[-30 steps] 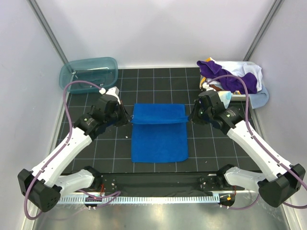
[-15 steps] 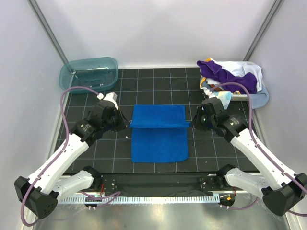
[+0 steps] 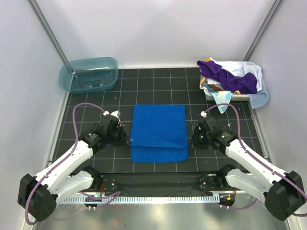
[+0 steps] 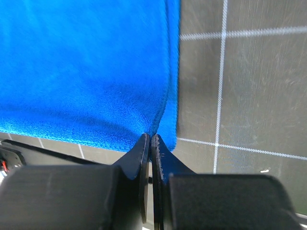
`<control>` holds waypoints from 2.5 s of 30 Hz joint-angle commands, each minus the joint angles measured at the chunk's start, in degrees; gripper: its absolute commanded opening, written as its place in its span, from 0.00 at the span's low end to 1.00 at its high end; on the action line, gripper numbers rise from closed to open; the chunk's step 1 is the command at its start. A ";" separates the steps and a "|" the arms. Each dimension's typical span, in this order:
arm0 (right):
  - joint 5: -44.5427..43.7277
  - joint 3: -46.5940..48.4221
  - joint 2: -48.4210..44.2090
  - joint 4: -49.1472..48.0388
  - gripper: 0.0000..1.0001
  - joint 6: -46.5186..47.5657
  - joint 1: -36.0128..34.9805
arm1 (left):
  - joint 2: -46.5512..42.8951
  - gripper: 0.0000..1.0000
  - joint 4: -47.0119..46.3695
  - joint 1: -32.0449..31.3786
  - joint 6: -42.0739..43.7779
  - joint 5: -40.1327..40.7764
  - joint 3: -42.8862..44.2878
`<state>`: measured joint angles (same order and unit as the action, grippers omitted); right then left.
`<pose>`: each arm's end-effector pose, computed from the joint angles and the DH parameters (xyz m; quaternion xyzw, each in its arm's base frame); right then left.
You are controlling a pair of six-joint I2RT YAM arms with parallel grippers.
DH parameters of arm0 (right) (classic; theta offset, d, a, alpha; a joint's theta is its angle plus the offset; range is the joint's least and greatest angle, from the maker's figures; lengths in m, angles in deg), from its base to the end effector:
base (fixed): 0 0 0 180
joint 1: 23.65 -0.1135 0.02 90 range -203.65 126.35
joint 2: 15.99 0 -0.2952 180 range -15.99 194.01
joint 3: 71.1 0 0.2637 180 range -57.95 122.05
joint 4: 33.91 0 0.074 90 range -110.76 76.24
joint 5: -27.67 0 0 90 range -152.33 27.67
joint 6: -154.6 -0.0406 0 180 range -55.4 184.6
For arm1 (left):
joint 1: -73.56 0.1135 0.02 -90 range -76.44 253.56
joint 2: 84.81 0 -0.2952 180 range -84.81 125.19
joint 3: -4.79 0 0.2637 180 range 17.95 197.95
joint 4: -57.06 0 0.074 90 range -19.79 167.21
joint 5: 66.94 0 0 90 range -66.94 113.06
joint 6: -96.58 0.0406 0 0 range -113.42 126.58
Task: Fold and stack the towels
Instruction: Fold the towel
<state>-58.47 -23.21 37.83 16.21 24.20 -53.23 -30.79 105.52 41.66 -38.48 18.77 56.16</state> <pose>0.1482 0.0873 0.2295 0.0803 0.9526 0.1937 0.2206 0.1528 -0.0987 0.2511 -0.0956 0.9375 -0.2346 0.2385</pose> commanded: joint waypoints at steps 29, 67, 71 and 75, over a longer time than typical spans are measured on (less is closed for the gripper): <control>-5.27 6.59 -5.30 8.21 0.02 1.21 0.14 | -4.36 0.00 3.36 -0.18 0.41 -0.63 2.22; 0.62 -9.61 -2.32 -0.59 0.11 -3.19 -0.21 | 0.91 0.02 -6.66 -1.59 -13.21 -5.72 -12.99; 0.89 -9.08 -2.41 0.12 0.13 -3.02 -0.21 | -0.84 0.06 -4.64 -1.59 -13.65 -6.08 -12.38; 1.33 -8.81 -2.41 0.03 0.18 -2.93 -0.21 | -1.63 0.11 -3.76 -1.59 -13.74 -6.96 -12.20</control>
<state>-56.17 -33.44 36.11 14.31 20.70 -53.56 -31.23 98.83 39.89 -51.88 12.45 43.46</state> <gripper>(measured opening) 0.168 0.110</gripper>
